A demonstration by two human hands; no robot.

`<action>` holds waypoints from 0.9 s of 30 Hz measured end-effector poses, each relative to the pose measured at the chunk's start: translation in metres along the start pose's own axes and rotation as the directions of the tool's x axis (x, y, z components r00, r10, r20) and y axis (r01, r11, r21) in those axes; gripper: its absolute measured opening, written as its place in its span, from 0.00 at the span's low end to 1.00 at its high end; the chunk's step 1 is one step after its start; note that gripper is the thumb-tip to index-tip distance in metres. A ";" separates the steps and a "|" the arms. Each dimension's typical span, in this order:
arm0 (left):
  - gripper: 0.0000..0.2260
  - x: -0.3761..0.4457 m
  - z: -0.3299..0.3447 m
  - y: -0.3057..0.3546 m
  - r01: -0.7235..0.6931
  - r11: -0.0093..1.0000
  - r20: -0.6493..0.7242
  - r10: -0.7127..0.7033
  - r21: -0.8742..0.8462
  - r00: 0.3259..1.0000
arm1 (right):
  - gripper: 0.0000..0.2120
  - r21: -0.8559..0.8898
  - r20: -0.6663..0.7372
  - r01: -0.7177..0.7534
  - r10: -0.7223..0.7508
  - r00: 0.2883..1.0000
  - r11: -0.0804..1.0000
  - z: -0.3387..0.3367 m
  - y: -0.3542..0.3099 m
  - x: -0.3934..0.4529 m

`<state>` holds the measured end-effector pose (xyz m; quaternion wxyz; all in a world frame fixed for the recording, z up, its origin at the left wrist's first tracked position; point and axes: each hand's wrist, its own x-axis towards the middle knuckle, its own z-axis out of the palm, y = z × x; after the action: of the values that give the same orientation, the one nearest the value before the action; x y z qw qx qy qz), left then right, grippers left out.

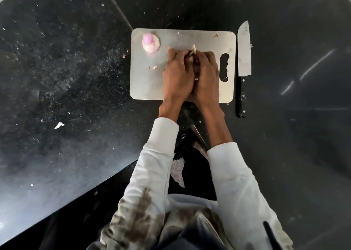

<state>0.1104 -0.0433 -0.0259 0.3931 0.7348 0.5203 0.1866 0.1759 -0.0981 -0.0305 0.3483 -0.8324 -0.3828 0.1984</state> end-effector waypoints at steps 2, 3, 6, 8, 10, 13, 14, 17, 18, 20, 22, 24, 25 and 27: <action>0.12 -0.007 0.001 0.003 0.051 0.995 -0.018 -0.052 -0.084 0.998 | 0.17 0.080 -0.011 -0.007 0.008 1.000 0.997 -0.004 0.000 -0.003; 0.12 -0.011 0.000 0.003 0.067 0.989 -0.038 -0.072 -0.128 0.997 | 0.16 0.105 -0.021 0.002 0.000 1.000 0.995 -0.006 0.000 -0.006; 0.11 -0.024 -0.005 0.001 0.095 0.975 -0.092 -0.115 -0.202 0.989 | 0.12 0.198 -0.033 0.051 -0.046 0.998 0.979 -0.010 -0.002 -0.017; 0.11 -0.038 -0.009 -0.003 0.098 0.967 -0.127 -0.130 -0.236 0.983 | 0.12 0.245 -0.044 0.069 -0.060 0.997 0.967 -0.011 -0.004 -0.027; 0.10 -0.051 -0.013 -0.007 0.084 0.953 -0.148 -0.131 -0.290 0.980 | 0.12 0.247 -0.061 0.086 -0.074 0.995 0.965 -0.012 -0.006 -0.039; 0.10 -0.074 -0.018 -0.009 0.067 0.922 -0.142 -0.130 -0.381 0.981 | 0.15 0.253 -0.109 0.115 -0.090 0.990 0.961 -0.016 -0.008 -0.064; 0.10 -0.081 -0.020 -0.008 0.060 0.915 -0.142 -0.126 -0.399 0.982 | 0.15 0.268 -0.127 0.115 -0.083 0.988 0.956 -0.018 -0.010 -0.073; 0.09 -0.111 -0.022 -0.013 0.021 0.908 -0.144 -0.089 -0.418 0.986 | 0.16 0.315 -0.196 0.102 -0.041 0.980 0.944 -0.018 -0.011 -0.108; 0.09 -0.123 -0.023 -0.017 0.005 0.911 -0.142 -0.070 -0.413 0.987 | 0.16 0.322 -0.214 0.095 -0.025 0.976 0.942 -0.016 -0.010 -0.122; 0.08 -0.150 -0.027 -0.027 -0.015 0.912 -0.116 -0.036 -0.409 0.993 | 0.16 0.321 -0.248 0.073 0.010 0.969 0.944 -0.014 -0.008 -0.156; 0.09 -0.180 -0.029 -0.041 -0.021 0.912 -0.072 -0.010 -0.410 0.997 | 0.17 0.333 -0.267 0.038 0.055 0.962 0.942 -0.008 -0.005 -0.193; 0.08 -0.210 -0.029 -0.059 -0.017 0.912 -0.036 0.002 -0.410 0.999 | 0.17 0.343 -0.264 -0.003 0.100 0.959 0.939 0.001 0.002 -0.229; 0.08 -0.225 -0.028 -0.069 -0.015 0.914 -0.019 0.008 -0.405 1.000 | 0.17 0.338 -0.266 -0.025 0.121 0.956 0.941 0.007 0.009 -0.247; 0.08 -0.250 -0.019 -0.095 -0.017 0.924 0.011 0.023 -0.381 1.000 | 0.17 0.330 -0.270 -0.056 0.152 0.951 0.942 0.024 0.027 -0.278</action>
<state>-0.0587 -0.2499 -0.0539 0.5305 0.6512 0.4634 0.2825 0.0001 -0.3156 -0.0490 0.5195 -0.8045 -0.2452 0.1509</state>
